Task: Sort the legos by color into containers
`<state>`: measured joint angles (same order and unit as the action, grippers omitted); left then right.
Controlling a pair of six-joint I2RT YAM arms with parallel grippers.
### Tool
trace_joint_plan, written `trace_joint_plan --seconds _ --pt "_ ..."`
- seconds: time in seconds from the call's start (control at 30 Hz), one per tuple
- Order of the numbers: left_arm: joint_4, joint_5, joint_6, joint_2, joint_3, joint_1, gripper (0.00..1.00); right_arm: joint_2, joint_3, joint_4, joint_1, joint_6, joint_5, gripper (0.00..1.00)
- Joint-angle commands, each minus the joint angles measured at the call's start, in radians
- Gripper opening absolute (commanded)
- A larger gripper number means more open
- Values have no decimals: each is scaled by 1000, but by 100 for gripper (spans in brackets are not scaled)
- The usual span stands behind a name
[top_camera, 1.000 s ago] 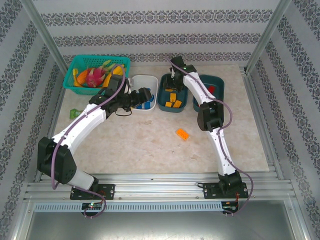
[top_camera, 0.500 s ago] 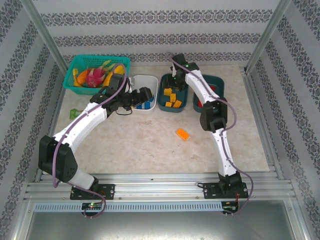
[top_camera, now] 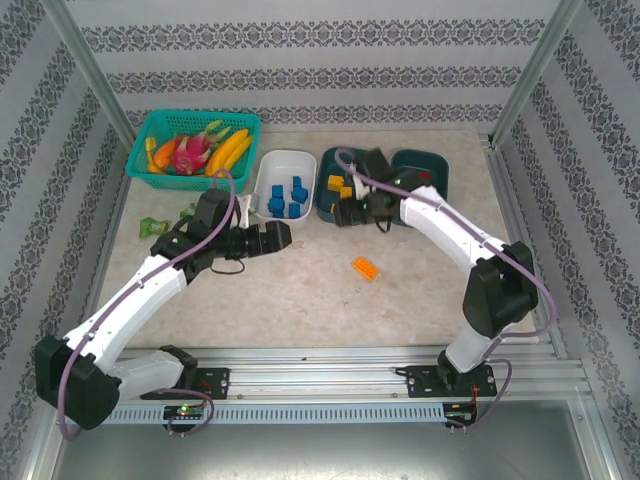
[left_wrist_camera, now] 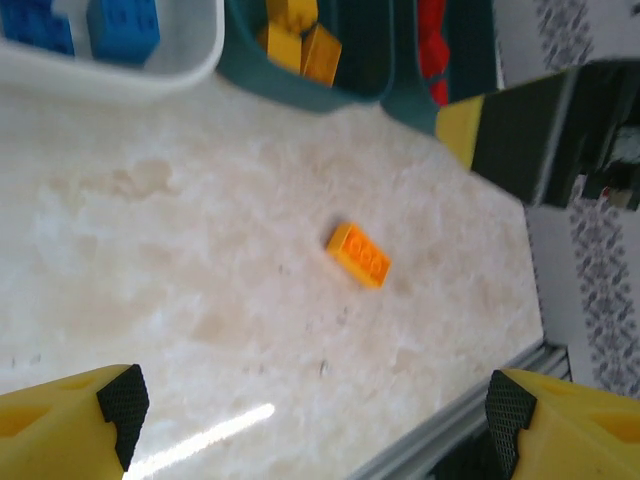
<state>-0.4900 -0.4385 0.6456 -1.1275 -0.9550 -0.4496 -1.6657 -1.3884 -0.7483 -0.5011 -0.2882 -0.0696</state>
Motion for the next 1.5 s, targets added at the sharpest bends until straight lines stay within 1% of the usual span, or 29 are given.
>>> trace_joint_plan --seconds 0.0,0.07,0.17,0.3,0.43,0.5,0.57,0.67,0.73,0.83,1.03,1.17,1.27,1.4,1.47 --pt "-32 -9 -29 73 71 -43 90 73 147 -5 -51 43 69 79" --pt "-23 1 -14 119 126 -66 90 80 203 -22 -69 39 70 82" --pt "-11 12 23 173 196 -88 90 43 241 -47 -76 37 72 83" --pt "-19 37 54 218 235 -109 90 -37 215 -84 -77 61 84 83" --pt "-30 54 64 232 234 -121 90 -92 191 -91 -68 82 107 83" --pt "-34 62 66 232 227 -130 90 -127 178 -90 -50 84 104 79" --pt "-35 64 69 234 223 -137 89 -152 166 -88 -35 88 94 73" --pt "-37 76 80 246 223 -150 89 -172 157 -76 -30 99 85 64" --pt "-44 85 87 254 225 -155 89 -183 154 -70 -30 99 77 60" --pt "-47 94 98 269 232 -161 89 -202 155 -64 -27 91 75 58" --pt "-47 105 107 274 230 -167 89 -216 155 -55 -21 78 70 48" --pt "-34 106 107 266 234 -170 89 -226 155 -51 -23 72 68 46" --pt "-19 107 110 254 234 -170 89 -232 154 -53 -27 63 70 41" --pt "-10 119 113 239 212 -172 88 -193 137 -65 -31 36 71 32" --pt "-10 133 120 229 179 -172 88 -149 107 -80 -30 14 71 31"
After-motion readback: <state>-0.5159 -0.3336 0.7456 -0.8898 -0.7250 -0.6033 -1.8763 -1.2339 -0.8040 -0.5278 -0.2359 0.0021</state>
